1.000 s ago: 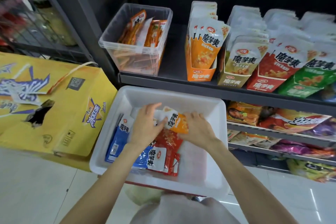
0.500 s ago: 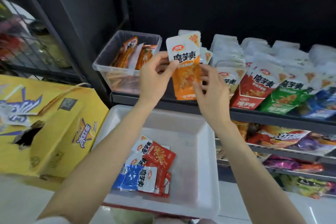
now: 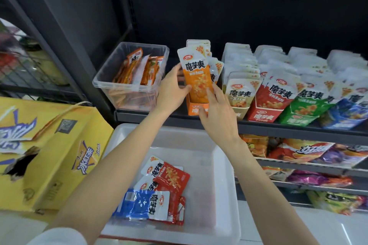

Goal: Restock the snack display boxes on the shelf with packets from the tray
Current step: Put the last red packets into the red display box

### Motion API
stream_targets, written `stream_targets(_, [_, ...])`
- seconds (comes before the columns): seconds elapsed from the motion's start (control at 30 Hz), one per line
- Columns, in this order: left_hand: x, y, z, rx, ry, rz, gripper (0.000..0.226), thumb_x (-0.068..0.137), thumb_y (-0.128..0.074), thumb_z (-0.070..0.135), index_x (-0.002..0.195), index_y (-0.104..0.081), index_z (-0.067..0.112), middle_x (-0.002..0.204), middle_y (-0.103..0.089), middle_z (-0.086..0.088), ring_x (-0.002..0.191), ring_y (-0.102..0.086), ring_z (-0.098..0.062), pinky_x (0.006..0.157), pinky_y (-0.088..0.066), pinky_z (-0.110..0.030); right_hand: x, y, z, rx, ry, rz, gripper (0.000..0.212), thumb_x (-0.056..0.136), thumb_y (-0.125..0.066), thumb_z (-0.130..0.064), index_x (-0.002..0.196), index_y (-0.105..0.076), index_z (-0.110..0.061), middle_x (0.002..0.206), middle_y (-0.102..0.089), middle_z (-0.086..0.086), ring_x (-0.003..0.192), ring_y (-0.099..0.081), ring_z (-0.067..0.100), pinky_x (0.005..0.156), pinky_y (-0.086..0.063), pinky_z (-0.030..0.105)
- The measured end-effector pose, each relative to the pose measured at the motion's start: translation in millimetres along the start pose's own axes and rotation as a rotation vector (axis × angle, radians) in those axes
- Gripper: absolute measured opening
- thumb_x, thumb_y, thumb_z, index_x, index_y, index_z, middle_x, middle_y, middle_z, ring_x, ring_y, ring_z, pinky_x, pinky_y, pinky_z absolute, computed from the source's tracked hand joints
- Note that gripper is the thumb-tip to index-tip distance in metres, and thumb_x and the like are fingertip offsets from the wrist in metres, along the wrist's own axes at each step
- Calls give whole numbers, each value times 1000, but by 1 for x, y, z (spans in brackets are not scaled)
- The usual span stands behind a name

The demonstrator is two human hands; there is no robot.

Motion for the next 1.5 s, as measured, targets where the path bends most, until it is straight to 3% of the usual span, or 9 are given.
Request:
stream_targets(0.13, [-11, -6, -3, 1, 111, -101, 84, 85, -68, 10, 150, -13, 8, 143, -44, -4, 126, -47, -13, 94, -44, -24, 1, -4, 4, -2, 6, -16, 52, 95, -55, -22, 141, -38, -5, 154, -26, 12, 136, -37, 27, 95, -46, 32])
stream_targets(0.33, [-23, -12, -8, -29, 48, -181, 63, 86, -67, 18, 142, -37, 22, 138, -49, -2, 123, -50, -15, 100, -47, -35, 2, -17, 5, -33, 26, -68, 62, 95, -54, -25, 147, -28, -3, 155, -23, 12, 143, -22, 25, 113, -30, 35])
stream_targets(0.7, [-26, -13, -18, 163, -37, -153, 65, 91, -61, 16, 147, -29, 23, 141, -43, -6, 128, -45, -20, 101, -45, -44, 5, -26, 4, -135, 25, -74, 57, 97, -44, -43, 138, -42, -3, 153, -28, 12, 143, -21, 26, 113, -26, 38])
stream_targets(0.87, [-32, -4, -15, 145, 14, -133, 65, 91, -60, 14, 147, -28, 15, 145, -39, -6, 128, -44, -17, 99, -46, -33, -14, -4, -8, 12, 106, 179, 36, 92, -58, -25, 122, -59, -4, 127, -55, 13, 119, -49, 29, 96, -44, 38])
stream_targets(0.97, [-57, 12, -10, -1, -37, -28, 50, 92, -58, 12, 139, -41, 15, 132, -52, -2, 115, -52, -7, 90, -48, -20, -44, 1, -14, 245, 157, 284, 28, 91, -55, -17, 118, -61, -9, 114, -62, 5, 106, -53, 19, 87, -42, 24])
stream_targets(1.03, [-89, 26, -17, -68, -117, 96, 32, 93, -56, 10, 124, -54, 16, 110, -62, 4, 100, -57, -1, 83, -47, -14, -64, -15, -13, 334, 148, 187, 27, 91, -54, -14, 116, -62, -11, 108, -64, 2, 100, -55, 16, 83, -40, 19])
stream_targets(1.13, [-138, 41, -51, 51, -126, 151, 19, 94, -54, 16, 110, -59, 22, 93, -61, 17, 86, -57, 4, 77, -44, -10, -89, -53, -5, 361, 101, -96, 25, 91, -56, -11, 115, -63, -13, 103, -69, 1, 91, -64, 17, 80, -53, 33])
stream_targets(1.33, [-192, 44, -141, 460, 110, -298, 35, 86, -66, 22, 120, -58, 22, 104, -65, 6, 98, -57, -13, 89, -44, -32, -114, -135, -3, 67, 158, -688, 47, 90, -60, -34, 133, -49, -19, 128, -54, 4, 118, -50, 23, 97, -38, 32])
stream_targets(1.5, [-204, 27, -170, 586, 243, -559, 63, 81, -68, 40, 137, -43, 23, 132, -49, -3, 120, -46, -25, 93, -44, -39, -120, -164, -8, -194, 220, -852, 80, 83, -66, -46, 147, -25, -23, 146, -30, 9, 130, -32, 30, 103, -33, 43])
Point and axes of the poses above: each hand's wrist, its own x-axis towards the middle knuckle, its own y-axis out of the back of the hand, z = x × y, the point moved 3 cm from there along x, towards the middle knuckle
